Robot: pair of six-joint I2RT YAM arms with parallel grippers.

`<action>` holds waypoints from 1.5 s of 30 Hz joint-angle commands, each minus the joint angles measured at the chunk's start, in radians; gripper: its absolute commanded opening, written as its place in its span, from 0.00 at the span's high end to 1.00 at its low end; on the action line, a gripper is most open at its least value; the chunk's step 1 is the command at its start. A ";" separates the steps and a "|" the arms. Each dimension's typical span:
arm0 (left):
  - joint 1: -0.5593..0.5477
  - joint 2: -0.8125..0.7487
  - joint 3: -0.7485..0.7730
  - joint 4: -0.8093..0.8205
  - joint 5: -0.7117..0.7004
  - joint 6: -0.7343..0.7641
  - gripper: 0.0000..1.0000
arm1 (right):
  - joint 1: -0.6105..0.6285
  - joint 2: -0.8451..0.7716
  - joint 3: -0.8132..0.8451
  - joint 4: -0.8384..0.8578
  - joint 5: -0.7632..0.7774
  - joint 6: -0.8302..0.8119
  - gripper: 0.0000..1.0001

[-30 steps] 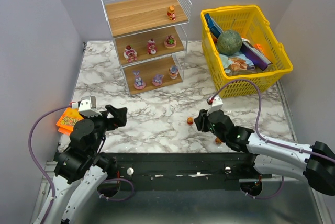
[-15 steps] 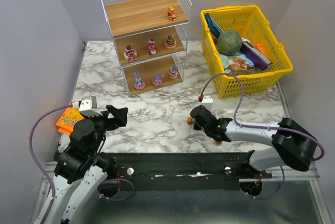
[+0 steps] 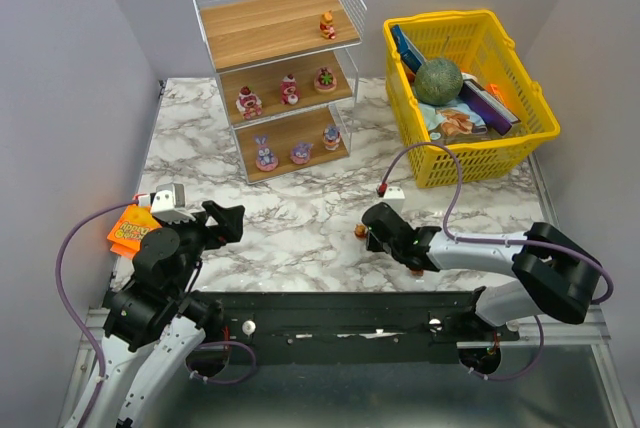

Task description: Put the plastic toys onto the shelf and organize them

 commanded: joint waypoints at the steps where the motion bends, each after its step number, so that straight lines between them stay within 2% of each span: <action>1: 0.001 -0.013 -0.010 0.019 0.014 0.016 0.01 | 0.002 -0.006 -0.030 0.061 -0.052 0.025 0.97; 16: 0.001 -0.011 -0.008 0.017 0.009 0.014 0.01 | 0.009 0.084 -0.032 0.218 -0.138 0.011 0.99; 23: 0.001 -0.010 -0.008 0.017 0.011 0.014 0.01 | 0.054 -0.081 -0.119 0.152 -0.083 0.021 0.98; 24: 0.001 -0.008 -0.010 0.017 0.012 0.014 0.01 | 0.061 -0.103 -0.128 0.140 -0.070 0.015 0.89; 26: 0.001 -0.011 -0.010 0.019 0.012 0.016 0.01 | 0.086 -0.155 -0.150 0.133 -0.035 -0.014 0.80; 27: 0.001 -0.011 -0.008 0.017 0.012 0.014 0.01 | 0.092 -0.167 -0.173 0.135 -0.026 -0.021 0.71; 31: 0.001 -0.016 -0.008 0.019 0.012 0.014 0.01 | 0.112 -0.173 -0.197 0.175 -0.006 -0.093 0.57; 35: 0.001 -0.014 -0.010 0.019 0.011 0.014 0.01 | 0.140 -0.103 -0.199 0.272 0.043 -0.140 0.44; 38: 0.001 -0.014 -0.008 0.017 0.009 0.014 0.01 | 0.146 -0.023 -0.199 0.366 0.071 -0.153 0.32; 39: 0.001 -0.013 -0.010 0.017 0.009 0.014 0.01 | 0.146 -0.003 -0.199 0.394 0.081 -0.156 0.24; 41: 0.001 -0.011 -0.010 0.017 0.011 0.014 0.01 | 0.146 0.058 -0.196 0.470 0.079 -0.180 0.20; 45: 0.001 -0.011 -0.010 0.019 0.011 0.016 0.01 | 0.146 0.162 -0.133 0.428 0.127 -0.174 0.18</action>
